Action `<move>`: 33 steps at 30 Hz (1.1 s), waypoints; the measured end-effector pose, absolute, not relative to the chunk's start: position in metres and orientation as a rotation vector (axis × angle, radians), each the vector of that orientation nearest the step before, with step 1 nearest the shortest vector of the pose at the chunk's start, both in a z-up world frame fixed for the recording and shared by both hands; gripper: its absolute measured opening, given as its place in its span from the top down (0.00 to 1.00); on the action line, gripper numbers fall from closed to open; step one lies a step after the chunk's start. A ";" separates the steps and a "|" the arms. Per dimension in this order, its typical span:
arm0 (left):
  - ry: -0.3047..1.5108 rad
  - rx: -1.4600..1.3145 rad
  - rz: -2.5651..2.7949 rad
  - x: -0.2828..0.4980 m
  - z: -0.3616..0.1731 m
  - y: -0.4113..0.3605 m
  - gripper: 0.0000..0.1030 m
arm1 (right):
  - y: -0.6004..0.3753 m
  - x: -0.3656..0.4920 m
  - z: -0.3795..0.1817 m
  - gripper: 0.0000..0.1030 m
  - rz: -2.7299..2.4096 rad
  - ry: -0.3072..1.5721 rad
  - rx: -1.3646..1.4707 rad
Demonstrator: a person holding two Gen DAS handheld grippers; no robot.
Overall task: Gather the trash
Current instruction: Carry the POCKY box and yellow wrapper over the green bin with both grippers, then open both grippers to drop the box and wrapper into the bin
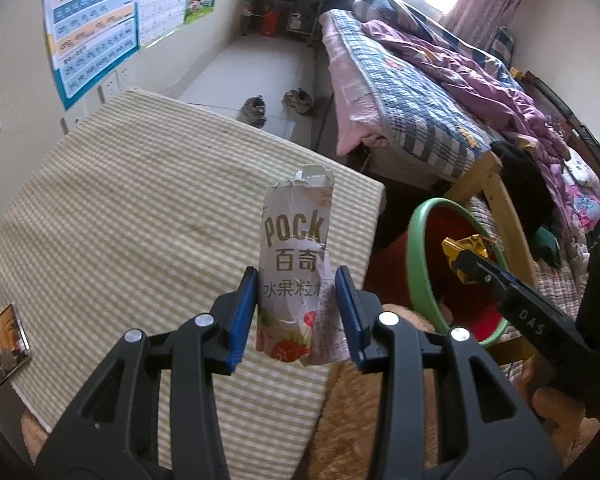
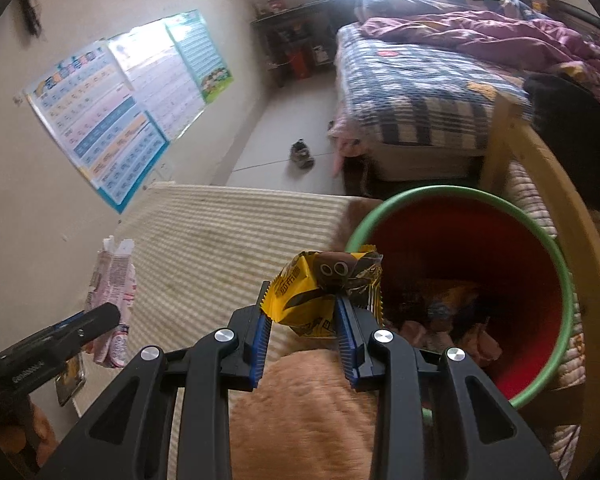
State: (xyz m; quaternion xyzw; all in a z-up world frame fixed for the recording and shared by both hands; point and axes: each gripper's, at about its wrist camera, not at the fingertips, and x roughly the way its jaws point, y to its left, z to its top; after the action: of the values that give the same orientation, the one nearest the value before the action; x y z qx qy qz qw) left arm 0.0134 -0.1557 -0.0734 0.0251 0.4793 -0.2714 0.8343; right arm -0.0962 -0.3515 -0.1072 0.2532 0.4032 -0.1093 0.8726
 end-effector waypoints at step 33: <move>1.041 0.187 -0.805 -0.010 -0.080 -0.293 0.64 | -0.451 -0.159 -0.132 0.71 -0.485 0.835 0.642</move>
State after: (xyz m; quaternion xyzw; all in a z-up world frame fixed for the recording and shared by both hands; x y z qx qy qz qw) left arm -0.0102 -0.2933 -0.0797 0.0869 0.4831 -0.3736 0.7871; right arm -0.1587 -0.4509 -0.1319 0.3034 0.3944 -0.2291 0.8366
